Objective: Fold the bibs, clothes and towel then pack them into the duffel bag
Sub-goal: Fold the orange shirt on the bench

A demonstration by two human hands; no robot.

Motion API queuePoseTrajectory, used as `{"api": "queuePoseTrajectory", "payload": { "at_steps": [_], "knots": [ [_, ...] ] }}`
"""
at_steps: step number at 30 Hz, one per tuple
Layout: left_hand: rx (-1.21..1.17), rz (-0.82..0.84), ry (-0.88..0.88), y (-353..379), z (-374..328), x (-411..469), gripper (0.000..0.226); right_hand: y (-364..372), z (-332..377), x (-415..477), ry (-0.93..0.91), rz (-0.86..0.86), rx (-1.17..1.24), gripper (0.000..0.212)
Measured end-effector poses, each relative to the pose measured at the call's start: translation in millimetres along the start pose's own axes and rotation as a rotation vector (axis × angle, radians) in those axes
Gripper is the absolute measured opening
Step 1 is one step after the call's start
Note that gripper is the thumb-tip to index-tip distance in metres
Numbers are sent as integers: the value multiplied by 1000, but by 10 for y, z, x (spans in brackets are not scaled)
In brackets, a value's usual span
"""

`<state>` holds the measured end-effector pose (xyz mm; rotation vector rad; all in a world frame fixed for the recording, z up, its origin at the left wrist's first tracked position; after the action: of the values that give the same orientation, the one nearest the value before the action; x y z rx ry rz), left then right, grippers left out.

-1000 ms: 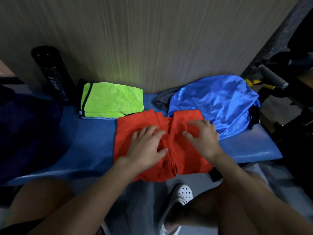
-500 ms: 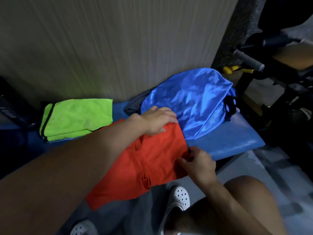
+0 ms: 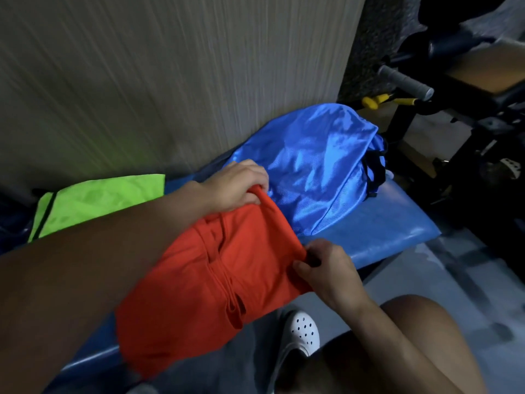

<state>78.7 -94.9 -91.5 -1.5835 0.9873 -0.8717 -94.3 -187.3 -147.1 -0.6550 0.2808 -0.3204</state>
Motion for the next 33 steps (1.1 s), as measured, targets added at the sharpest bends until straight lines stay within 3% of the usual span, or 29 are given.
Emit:
{"api": "queuePoseTrajectory", "payload": {
  "at_steps": [8, 14, 20, 22, 25, 29, 33],
  "knots": [
    [-13, -199, -105, -473, 402, 113, 19, -387, 110, 402, -9, -238, 290, 14],
    [-29, -471, -64, -1229, 257, 59, 13, -865, 487, 300, -211, -471, 455, 9],
    [23, -439, -42, -1075, 246, -644, 13, -369, 935, -175, -533, -305, 130, 8],
    [24, -384, -73, -878, 350, -932, 27, -38, 1037, -323, -612, -206, -7, 11],
    [34, -304, -127, -575, 457, -1322, 43, 349, 1067, -427, -628, -97, -125, 14],
    [-33, -272, -235, -350, 541, -1664, 42, 634, 1063, -505, -625, 18, -200, 14],
    [-13, -221, -277, -204, 498, -1830, 34, 593, 1024, -504, -576, -30, -222, 29]
  ]
}}
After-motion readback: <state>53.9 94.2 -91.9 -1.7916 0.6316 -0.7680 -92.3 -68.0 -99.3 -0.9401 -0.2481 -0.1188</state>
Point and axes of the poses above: each hand's wrist, its own x-axis towards the middle knuckle, its own y-axis out of the palm, z = x × y, the point moved 10 cm from there along x, towards the middle knuckle, and after that the axes turned 1 degree about y, right-handed, at the moved point
